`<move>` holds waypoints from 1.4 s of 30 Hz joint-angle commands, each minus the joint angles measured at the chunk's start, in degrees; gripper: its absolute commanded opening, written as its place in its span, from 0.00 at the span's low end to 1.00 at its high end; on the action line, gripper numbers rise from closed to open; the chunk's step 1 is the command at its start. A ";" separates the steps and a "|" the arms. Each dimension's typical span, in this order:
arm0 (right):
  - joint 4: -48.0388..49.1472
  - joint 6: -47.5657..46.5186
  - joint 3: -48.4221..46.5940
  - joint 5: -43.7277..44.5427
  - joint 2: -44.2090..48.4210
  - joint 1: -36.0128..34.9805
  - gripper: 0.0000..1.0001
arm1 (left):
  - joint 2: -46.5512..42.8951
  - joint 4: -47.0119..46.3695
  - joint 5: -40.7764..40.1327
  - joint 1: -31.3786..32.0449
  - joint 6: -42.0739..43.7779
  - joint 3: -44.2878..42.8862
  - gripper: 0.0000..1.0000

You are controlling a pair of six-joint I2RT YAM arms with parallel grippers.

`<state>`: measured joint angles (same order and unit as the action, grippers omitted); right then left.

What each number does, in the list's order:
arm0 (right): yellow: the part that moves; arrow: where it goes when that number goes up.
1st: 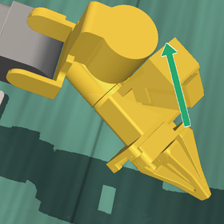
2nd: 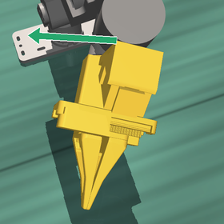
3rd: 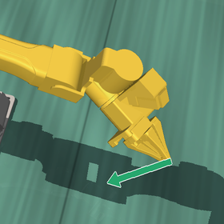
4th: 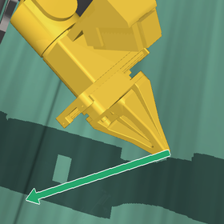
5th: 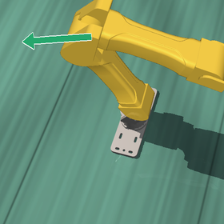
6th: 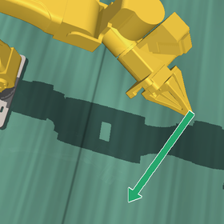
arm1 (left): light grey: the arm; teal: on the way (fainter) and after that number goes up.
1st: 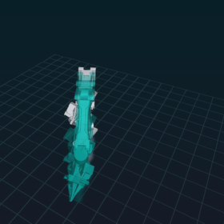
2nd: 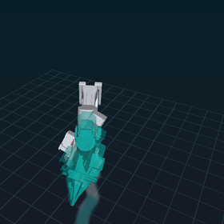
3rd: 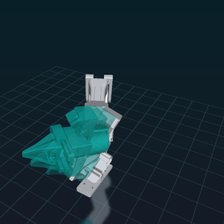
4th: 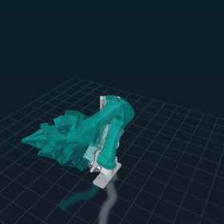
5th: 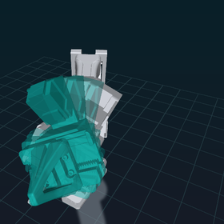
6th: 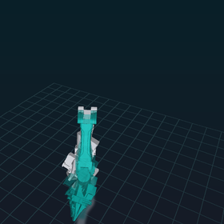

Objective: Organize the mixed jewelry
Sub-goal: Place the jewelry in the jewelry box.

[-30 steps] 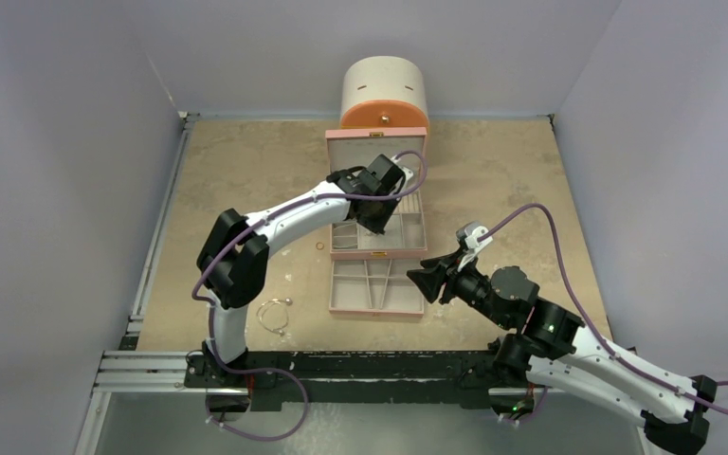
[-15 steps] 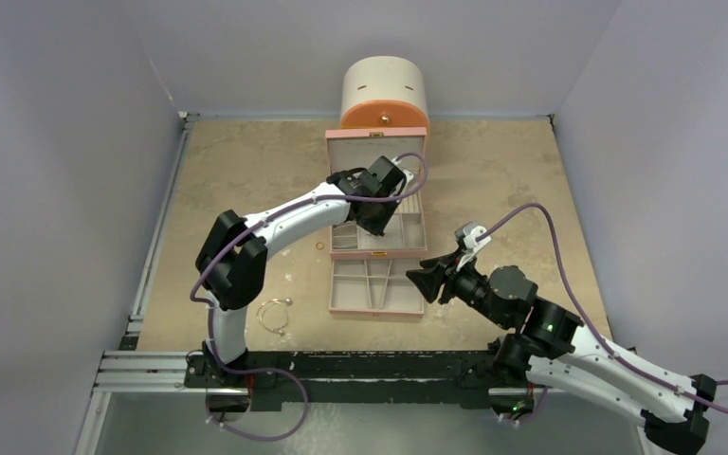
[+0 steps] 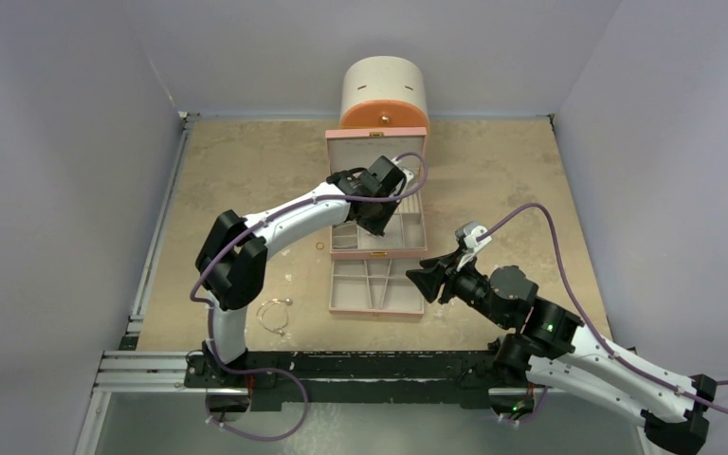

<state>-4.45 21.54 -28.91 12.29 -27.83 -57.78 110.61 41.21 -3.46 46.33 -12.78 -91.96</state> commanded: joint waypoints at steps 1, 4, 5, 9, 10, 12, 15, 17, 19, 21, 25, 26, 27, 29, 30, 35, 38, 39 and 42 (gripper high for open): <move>1.69 0.39 -0.97 -0.43 0.50 0.08 0.47 | -1.06 -1.66 -0.84 0.41 0.73 -0.41 0.00; 1.55 0.43 -0.98 -0.43 0.48 0.07 0.47 | -0.73 -1.81 -0.84 0.38 0.69 -0.50 0.00; 1.55 0.41 -1.05 -0.43 0.50 0.04 0.47 | -0.57 -1.86 -0.78 0.43 0.65 -0.63 0.00; 1.63 0.43 -0.87 -0.39 0.50 0.07 0.47 | -0.24 -2.05 -0.67 0.37 0.65 -0.76 0.00; 1.70 0.39 -0.84 -0.41 0.50 0.04 0.47 | -0.21 -2.09 -0.67 0.36 0.57 -0.73 0.00; 1.77 0.51 -0.68 -0.34 0.50 0.06 0.47 | -0.15 -2.14 -0.71 0.35 0.54 -0.71 0.00; 1.94 0.60 -0.45 -0.30 0.63 0.05 0.47 | -0.02 -2.34 -0.92 0.42 0.49 -0.62 0.00; 2.03 0.67 -0.31 -0.33 0.74 0.06 0.47 | 0.09 -2.53 -0.96 0.39 0.44 -0.65 0.00; 1.91 0.74 -0.28 -0.34 0.84 0.04 0.47 | 0.24 -2.54 -0.93 0.40 0.45 -0.70 0.00; 1.90 0.84 -0.12 -0.28 1.02 0.04 0.47 | 0.51 -2.52 -0.85 0.35 0.47 -0.72 0.00; 1.86 0.94 0.08 -0.25 1.28 0.04 0.47 | 0.79 -2.54 -0.93 0.35 0.38 -0.61 0.00; 1.74 0.89 0.08 -0.24 1.36 0.08 0.47 | 0.95 -2.54 -0.93 0.38 0.38 -0.59 0.00; 1.65 1.03 0.08 -0.25 1.38 0.04 0.47 | 1.03 -2.54 -0.93 0.38 0.38 -0.61 0.00; 1.55 1.05 0.08 -0.22 1.46 0.06 0.47 | 1.17 -2.58 -1.10 0.41 0.38 -0.61 0.00; 1.50 1.05 0.08 -0.17 1.54 0.04 0.47 | 1.27 -2.58 -1.15 0.36 0.38 -0.61 0.00; 1.55 1.10 0.25 -0.12 1.56 0.07 0.47 | 1.74 -2.83 -1.78 0.42 0.32 -0.26 0.00; 1.46 1.13 0.17 -0.06 1.62 0.04 0.48 | 2.06 -3.02 -2.74 0.34 0.14 0.09 0.00; 1.38 1.14 0.17 0.01 1.71 0.05 0.48 | 2.12 -3.29 -3.54 0.31 0.00 0.30 0.00; 1.33 1.14 0.17 0.10 2.09 0.08 0.50 | 1.38 -5.19 -5.15 0.42 -0.52 1.37 0.00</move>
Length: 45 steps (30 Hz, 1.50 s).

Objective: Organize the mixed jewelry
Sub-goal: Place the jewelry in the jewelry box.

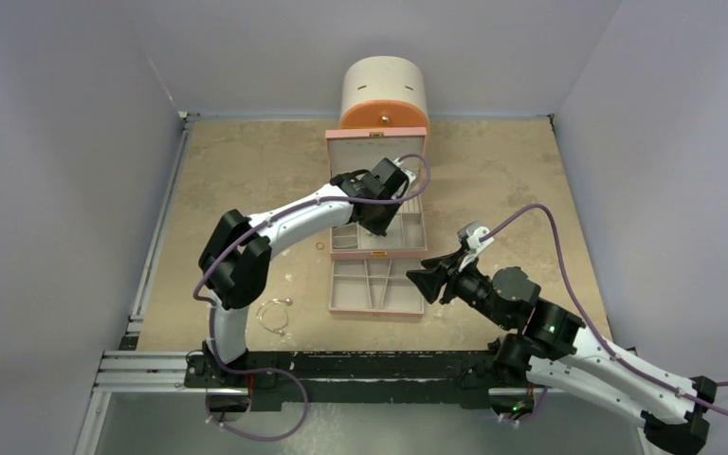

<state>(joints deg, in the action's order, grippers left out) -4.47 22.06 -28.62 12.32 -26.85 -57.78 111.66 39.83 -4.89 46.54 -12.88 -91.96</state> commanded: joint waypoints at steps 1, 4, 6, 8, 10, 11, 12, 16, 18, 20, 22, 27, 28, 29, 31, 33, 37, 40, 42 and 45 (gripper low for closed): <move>1.31 0.61 -0.12 0.00 1.18 0.12 0.51 | -0.02 -4.53 -4.26 0.14 -0.65 1.78 0.00; 1.09 0.61 -0.20 -0.05 1.49 0.04 0.51 | -0.92 -6.42 -5.57 0.19 -1.12 3.06 0.00; 0.97 0.70 -0.21 -0.10 1.79 0.08 0.52 | -1.17 -7.39 -5.76 0.17 -1.38 3.51 0.00; 0.93 0.82 -0.12 -0.09 2.17 0.08 0.52 | -1.13 -7.78 -5.73 0.21 -1.53 3.84 0.02; 0.87 1.00 0.01 -0.18 2.49 0.04 0.53 | -1.11 -7.98 -6.19 0.21 -1.64 4.10 0.04; 0.79 1.11 0.06 -0.19 2.65 0.04 0.53 | -1.09 -8.06 -6.33 0.20 -1.70 4.22 0.05; 0.71 1.20 0.06 -0.19 2.82 0.08 0.53 | -1.05 -8.10 -6.45 0.16 -1.72 4.37 0.05; 0.45 1.36 0.16 -0.19 3.40 0.08 0.55 | -1.09 -8.34 -6.21 0.21 -1.79 4.97 0.07; 0.18 1.45 0.11 -0.19 3.63 0.04 0.56 | -1.09 -8.56 -6.15 0.21 -1.84 5.19 0.10; -0.28 1.57 -0.02 0.05 3.81 0.07 0.57 | -1.22 -9.17 -6.10 0.15 -2.04 5.67 0.14; -0.93 1.73 -0.19 0.25 4.01 0.04 0.58 | -1.59 -9.93 -5.81 0.25 -2.31 6.18 0.17; -2.18 2.00 -0.38 0.60 4.85 0.05 0.60 | -2.67 -11.72 -5.36 0.23 -2.57 7.49 0.21; -2.27 2.09 -0.38 0.60 4.95 0.04 0.60 | -2.87 -11.91 -5.36 0.29 -2.56 7.69 0.22; -2.42 2.17 -0.34 0.68 5.04 0.03 0.60 | -2.94 -11.99 -5.39 0.29 -2.50 7.74 0.23; -2.63 2.26 -0.47 0.69 5.07 0.06 0.61 | -3.10 -11.97 -5.40 0.28 -2.45 7.77 0.23; -2.49 2.28 -0.54 0.61 4.91 0.10 0.61 | -3.41 -12.10 -5.44 0.29 -2.41 7.76 0.24; -3.00 2.28 -0.92 0.77 4.23 0.04 0.61 | -5.17 -12.50 -6.39 0.33 -2.41 7.78 0.24; -6.51 3.53 -2.06 2.89 4.07 0.07 0.61 | -8.44 -12.80 -7.18 0.27 -2.76 7.61 0.24; -10.11 4.51 -2.63 5.58 4.04 0.07 0.60 | -11.26 -12.93 -8.12 0.30 -3.41 7.50 0.24; -15.36 8.09 -2.33 14.21 3.40 0.10 0.63 | -16.53 -12.30 -9.61 0.30 -4.83 7.29 0.24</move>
<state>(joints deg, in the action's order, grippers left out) -12.97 25.52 -28.82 16.10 -22.59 -57.78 105.08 28.99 -11.29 47.27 -15.46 -83.79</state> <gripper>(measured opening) 0.612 0.241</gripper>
